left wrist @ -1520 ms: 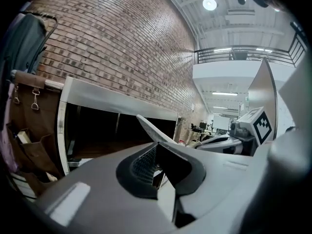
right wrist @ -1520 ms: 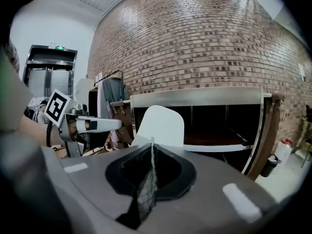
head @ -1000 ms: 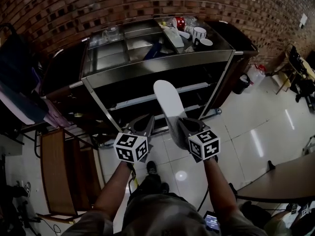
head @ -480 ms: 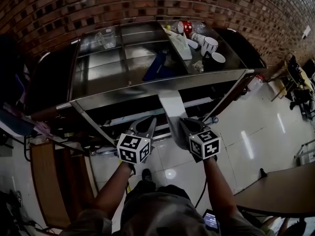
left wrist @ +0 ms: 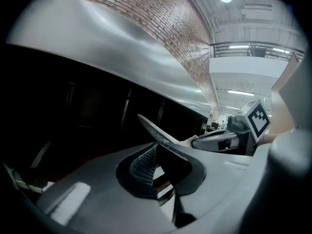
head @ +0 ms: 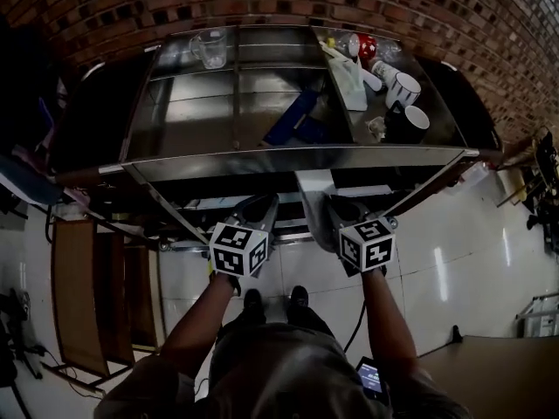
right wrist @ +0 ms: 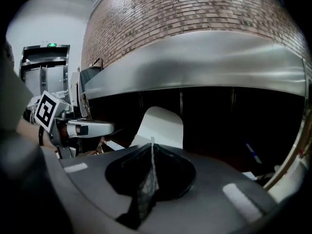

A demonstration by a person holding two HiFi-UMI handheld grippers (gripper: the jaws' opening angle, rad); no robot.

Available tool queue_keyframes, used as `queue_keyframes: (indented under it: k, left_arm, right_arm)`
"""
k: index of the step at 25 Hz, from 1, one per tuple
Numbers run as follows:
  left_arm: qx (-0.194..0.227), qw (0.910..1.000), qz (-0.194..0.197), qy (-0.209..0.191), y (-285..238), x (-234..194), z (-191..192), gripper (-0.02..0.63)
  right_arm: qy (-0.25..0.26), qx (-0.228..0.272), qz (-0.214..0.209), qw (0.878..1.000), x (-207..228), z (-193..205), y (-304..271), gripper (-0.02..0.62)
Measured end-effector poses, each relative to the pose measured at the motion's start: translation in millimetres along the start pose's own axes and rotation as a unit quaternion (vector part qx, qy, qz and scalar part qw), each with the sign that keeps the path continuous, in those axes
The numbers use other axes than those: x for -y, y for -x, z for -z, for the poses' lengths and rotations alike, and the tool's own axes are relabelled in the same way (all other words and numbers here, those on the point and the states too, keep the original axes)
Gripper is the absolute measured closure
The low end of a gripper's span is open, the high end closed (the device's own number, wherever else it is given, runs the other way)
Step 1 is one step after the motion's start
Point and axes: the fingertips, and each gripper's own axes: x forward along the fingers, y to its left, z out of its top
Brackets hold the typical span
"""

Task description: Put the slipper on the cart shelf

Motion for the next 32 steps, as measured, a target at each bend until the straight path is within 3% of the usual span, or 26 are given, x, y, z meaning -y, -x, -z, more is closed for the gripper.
queue_keyframes:
  k: [6,13,22,32]
  left_arm:
    - [0.002,0.9992,-0.039,0.01,-11.3,0.3,1.2,0.6]
    - [-0.004,0.9976,-0.068,0.014,-27.3,-3.9,3.3,0.6]
    - [-0.015,0.9964,-0.082,0.017,-29.8,-11.6,8.7,0.6]
    - [-0.01,0.9957,-0.087,0.029,-19.2,-13.9,9.0,0.6]
  right_arm:
    - [0.005,0.003,-0.033,0.999,20.6,-4.4,-25.8,0.584]
    - [-0.027,0.007,-0.034,0.999,52.0,0.9,-71.4,0.585]
    - [-0.041,0.013,0.006,0.999,91.9,1.3,-131.8,0.584]
    - [-0.03,0.0,0.048,0.998,103.7,3.2,-169.3,0.581]
